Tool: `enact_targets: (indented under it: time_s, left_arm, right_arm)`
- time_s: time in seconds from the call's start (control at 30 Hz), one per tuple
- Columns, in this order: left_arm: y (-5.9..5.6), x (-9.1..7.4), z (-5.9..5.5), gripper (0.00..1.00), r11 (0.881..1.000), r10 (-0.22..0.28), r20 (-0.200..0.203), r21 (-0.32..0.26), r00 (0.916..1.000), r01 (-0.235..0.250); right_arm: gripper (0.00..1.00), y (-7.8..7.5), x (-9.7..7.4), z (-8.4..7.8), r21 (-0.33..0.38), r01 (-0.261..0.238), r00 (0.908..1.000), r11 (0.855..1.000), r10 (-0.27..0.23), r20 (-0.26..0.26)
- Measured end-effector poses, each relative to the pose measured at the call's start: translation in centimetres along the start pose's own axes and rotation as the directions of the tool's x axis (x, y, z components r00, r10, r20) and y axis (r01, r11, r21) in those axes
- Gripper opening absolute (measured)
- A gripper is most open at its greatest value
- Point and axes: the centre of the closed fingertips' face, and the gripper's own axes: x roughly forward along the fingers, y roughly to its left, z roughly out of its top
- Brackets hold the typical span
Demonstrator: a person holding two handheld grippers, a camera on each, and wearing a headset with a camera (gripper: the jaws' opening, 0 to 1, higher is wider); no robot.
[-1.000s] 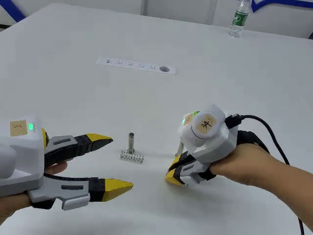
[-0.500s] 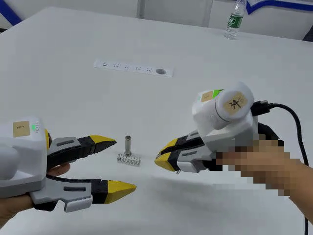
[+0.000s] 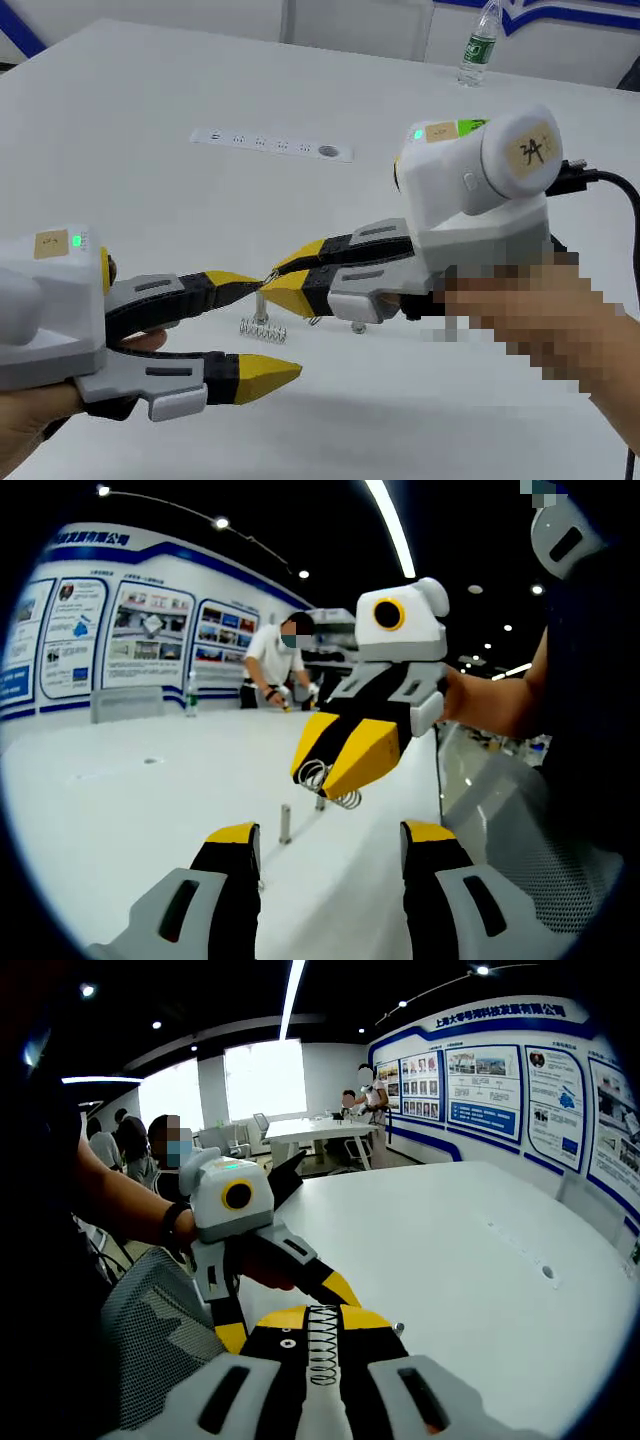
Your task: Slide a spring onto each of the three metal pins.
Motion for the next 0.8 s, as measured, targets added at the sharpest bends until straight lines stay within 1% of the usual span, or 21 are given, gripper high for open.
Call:
enact_targets:
  time_s: [0.03, 0.07, 0.13, 0.27, 0.37, 0.53, 0.6, 0.7, 0.8]
  left_arm:
    - [-0.1, 0.0, 0.2, 0.56, 1.000, -0.006, 0.014, -0.014, 0.9999, 0.006]
    - [-0.2, 0.1, 0.6, 0.55, 0.999, -0.018, 0.037, -0.040, 0.9992, 0.020]
    - [-0.2, 0.0, 1.3, 0.52, 0.997, -0.024, 0.071, -0.066, 0.9972, 0.029]
    - [-0.5, 0.1, 1.9, 0.48, 0.995, -0.045, 0.104, -0.089, 0.9936, 0.054]
    - [-0.9, 0.1, 2.4, 0.40, 0.992, -0.061, 0.130, -0.105, 0.9897, 0.075]
    - [-1.2, 0.2, 3.0, 0.27, 0.989, -0.075, 0.162, -0.111, 0.9840, 0.093]
    - [-1.2, 0.1, 3.1, 0.21, 0.989, -0.076, 0.168, -0.112, 0.9828, 0.095]
    - [-1.3, 0.1, 3.1, 0.16, 0.989, -0.082, 0.172, -0.110, 0.9817, 0.102]
    - [-1.3, 0.2, 3.1, 0.14, 0.989, -0.082, 0.170, -0.110, 0.9821, 0.101]
  right_arm:
    - [0.12, 0.2, 0.0, 0.2, -0.002, -0.006, 0.9999, 1.000, 0.006, 0.011]
    - [0.12, 0.4, 0.0, 0.6, -0.004, -0.009, 0.9998, 1.000, 0.009, 0.020]
    - [0.12, 0.6, 0.0, 0.9, -0.005, -0.017, 0.9994, 1.000, 0.017, 0.032]
    - [0.12, 0.9, 0.0, 1.6, -0.001, -0.028, 0.9978, 1.000, 0.028, 0.061]
    - [0.12, 1.2, 0.0, 2.1, 0.004, -0.037, 0.9965, 0.999, 0.036, 0.076]
    - [0.12, 1.5, 0.1, 2.4, -0.001, -0.041, 0.9956, 0.999, 0.041, 0.085]
    - [0.12, 1.5, 0.1, 2.4, -0.001, -0.042, 0.9955, 0.999, 0.042, 0.085]
    - [0.12, 1.5, 0.1, 2.4, 0.000, -0.039, 0.9955, 0.999, 0.039, 0.087]
    - [0.12, 1.5, 0.0, 2.5, -0.003, -0.038, 0.9955, 0.999, 0.038, 0.087]
